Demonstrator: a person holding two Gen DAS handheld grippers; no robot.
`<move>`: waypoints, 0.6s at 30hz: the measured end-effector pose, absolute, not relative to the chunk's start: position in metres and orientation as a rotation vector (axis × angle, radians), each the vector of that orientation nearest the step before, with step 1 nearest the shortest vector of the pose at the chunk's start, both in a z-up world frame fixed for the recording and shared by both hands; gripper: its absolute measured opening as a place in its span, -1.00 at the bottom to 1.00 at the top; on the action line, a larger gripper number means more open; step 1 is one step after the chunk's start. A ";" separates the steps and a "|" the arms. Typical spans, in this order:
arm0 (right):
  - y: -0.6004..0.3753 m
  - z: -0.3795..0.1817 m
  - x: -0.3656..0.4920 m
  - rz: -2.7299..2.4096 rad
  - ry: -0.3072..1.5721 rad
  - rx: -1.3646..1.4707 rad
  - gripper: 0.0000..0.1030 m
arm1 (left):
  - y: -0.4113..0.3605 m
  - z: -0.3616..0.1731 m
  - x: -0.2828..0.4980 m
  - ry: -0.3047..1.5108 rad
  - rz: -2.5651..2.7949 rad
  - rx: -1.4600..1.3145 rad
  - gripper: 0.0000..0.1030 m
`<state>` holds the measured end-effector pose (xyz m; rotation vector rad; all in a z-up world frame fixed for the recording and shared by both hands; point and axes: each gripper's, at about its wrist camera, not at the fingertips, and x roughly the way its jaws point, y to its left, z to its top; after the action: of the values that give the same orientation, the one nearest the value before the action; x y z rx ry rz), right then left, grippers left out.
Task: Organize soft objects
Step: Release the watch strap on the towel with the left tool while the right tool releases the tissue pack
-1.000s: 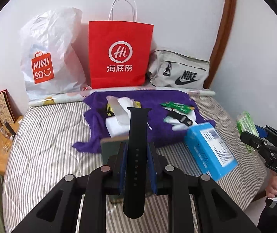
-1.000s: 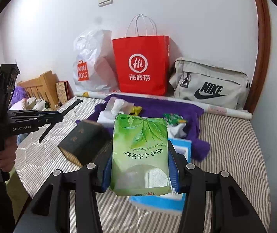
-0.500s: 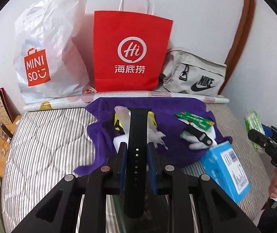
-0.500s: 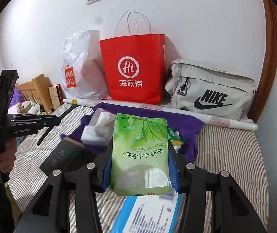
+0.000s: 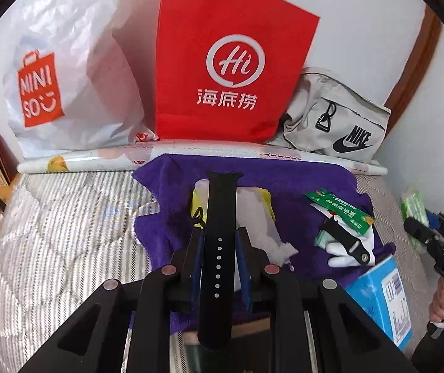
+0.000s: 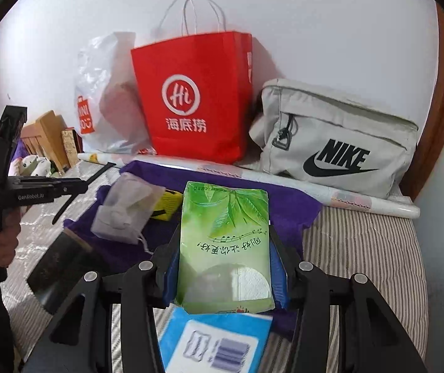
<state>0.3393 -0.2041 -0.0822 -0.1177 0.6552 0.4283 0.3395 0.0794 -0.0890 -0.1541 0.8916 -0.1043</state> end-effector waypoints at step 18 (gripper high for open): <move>-0.195 -0.125 0.387 0.422 0.803 -0.131 -0.06 | 0.078 -0.117 0.375 0.968 -0.092 -0.158 -0.61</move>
<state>0.3873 -0.1951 -0.1246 -0.1309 0.8028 0.4224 0.3747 0.0780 -0.1172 -0.1581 0.9676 -0.0924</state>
